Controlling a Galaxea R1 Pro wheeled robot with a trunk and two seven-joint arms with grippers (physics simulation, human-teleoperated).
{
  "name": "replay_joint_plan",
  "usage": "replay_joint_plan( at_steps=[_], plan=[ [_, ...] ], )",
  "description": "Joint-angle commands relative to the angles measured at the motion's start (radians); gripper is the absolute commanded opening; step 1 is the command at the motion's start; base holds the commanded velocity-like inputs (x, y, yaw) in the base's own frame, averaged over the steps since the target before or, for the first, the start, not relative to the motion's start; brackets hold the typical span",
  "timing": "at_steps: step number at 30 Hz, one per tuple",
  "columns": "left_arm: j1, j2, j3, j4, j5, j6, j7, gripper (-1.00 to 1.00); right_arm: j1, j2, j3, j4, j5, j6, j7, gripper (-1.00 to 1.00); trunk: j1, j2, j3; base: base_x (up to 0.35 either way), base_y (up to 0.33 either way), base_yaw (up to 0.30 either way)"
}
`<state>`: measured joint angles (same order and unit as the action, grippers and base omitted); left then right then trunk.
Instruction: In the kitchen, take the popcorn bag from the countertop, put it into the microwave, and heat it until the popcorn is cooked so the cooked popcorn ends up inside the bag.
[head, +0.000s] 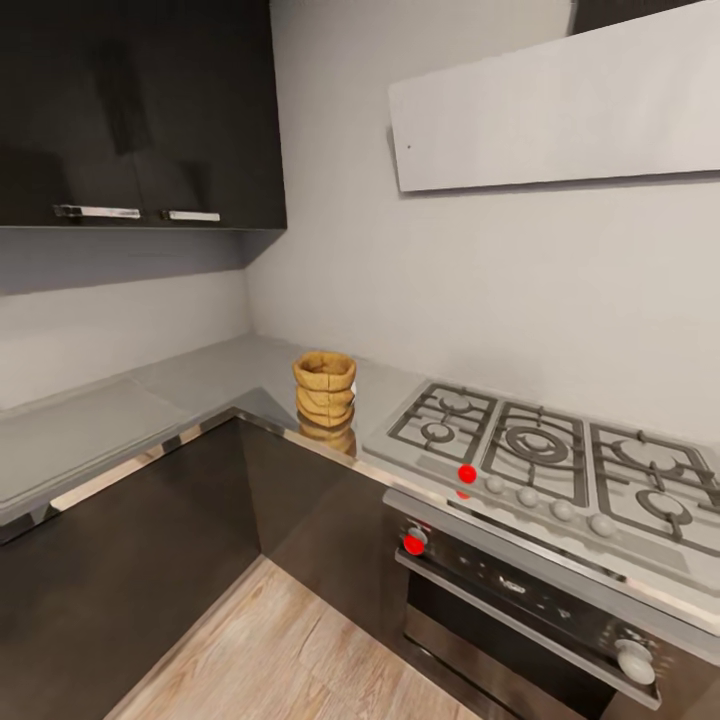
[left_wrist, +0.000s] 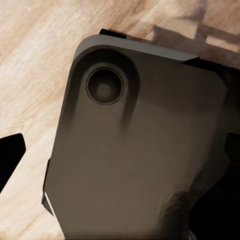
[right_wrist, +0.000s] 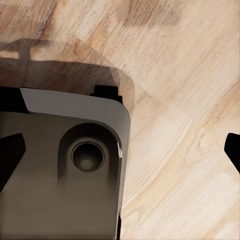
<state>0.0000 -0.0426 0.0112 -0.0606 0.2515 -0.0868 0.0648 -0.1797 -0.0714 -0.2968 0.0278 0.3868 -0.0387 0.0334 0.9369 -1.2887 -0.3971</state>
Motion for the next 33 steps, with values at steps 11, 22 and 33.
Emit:
replay_joint_plan(
  at_steps=[11,22,33],
  plan=[
    [0.000,0.000,0.000,-0.001,0.003,-0.002,0.003,1.00,-0.001,0.000,-0.008,0.003,0.007,0.005,0.004,1.00,-0.042,0.077,0.034,0.000,0.000,0.000],
    [0.000,0.000,0.000,-0.001,0.002,-0.002,0.001,1.00,-0.001,-0.001,-0.006,0.003,0.009,0.002,0.002,1.00,-0.084,0.154,0.055,0.000,0.000,0.000],
    [0.000,-0.007,-0.001,0.002,-0.003,-0.002,0.010,1.00,-0.001,-0.001,-0.005,0.003,0.009,0.000,0.002,1.00,-0.127,0.231,0.072,0.000,0.000,0.000]
  ],
)
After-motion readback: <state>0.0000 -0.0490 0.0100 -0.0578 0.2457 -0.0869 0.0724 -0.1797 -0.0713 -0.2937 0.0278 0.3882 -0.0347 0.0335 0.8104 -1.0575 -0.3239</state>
